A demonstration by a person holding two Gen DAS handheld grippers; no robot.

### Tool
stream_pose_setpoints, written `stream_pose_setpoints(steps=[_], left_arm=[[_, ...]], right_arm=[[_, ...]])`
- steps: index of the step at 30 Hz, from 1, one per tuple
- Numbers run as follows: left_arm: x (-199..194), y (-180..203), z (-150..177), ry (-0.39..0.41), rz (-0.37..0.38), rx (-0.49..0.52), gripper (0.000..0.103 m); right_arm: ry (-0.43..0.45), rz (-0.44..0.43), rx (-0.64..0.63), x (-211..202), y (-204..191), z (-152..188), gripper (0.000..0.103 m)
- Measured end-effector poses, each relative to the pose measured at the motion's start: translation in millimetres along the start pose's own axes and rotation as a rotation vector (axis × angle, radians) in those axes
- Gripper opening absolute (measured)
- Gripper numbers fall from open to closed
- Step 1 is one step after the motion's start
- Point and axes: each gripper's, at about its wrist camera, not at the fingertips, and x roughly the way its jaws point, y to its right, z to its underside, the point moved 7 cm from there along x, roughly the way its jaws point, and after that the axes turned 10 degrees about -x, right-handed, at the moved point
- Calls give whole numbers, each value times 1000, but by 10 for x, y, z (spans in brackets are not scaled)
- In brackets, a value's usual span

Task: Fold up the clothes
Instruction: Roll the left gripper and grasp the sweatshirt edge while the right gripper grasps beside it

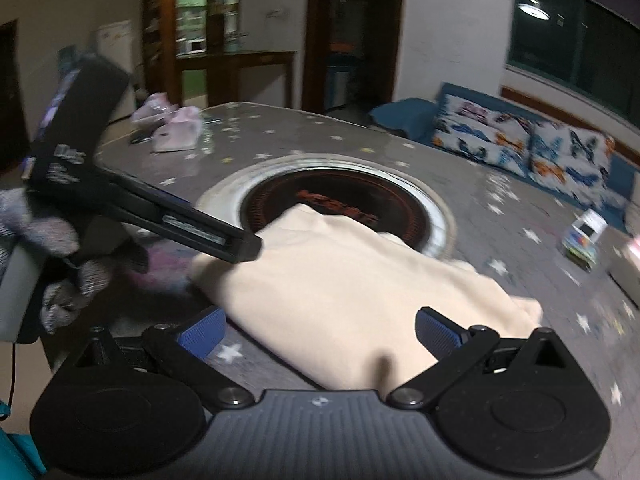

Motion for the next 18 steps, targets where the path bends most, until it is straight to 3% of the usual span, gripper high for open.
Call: stream_pose_setpoints(steps=[4, 15, 18], left_arm=[[59, -112, 10, -23, -11, -5, 77], [-71, -320, -176, -48, 81, -151, 81], [-77, -322, -206, -65, 119, -202, 85]], right_arm=[[-6, -50, -89, 106, -226, -142, 93], [-44, -107, -335, 511, -796, -314, 61], [-55, -99, -333, 559, -809, -320, 43]])
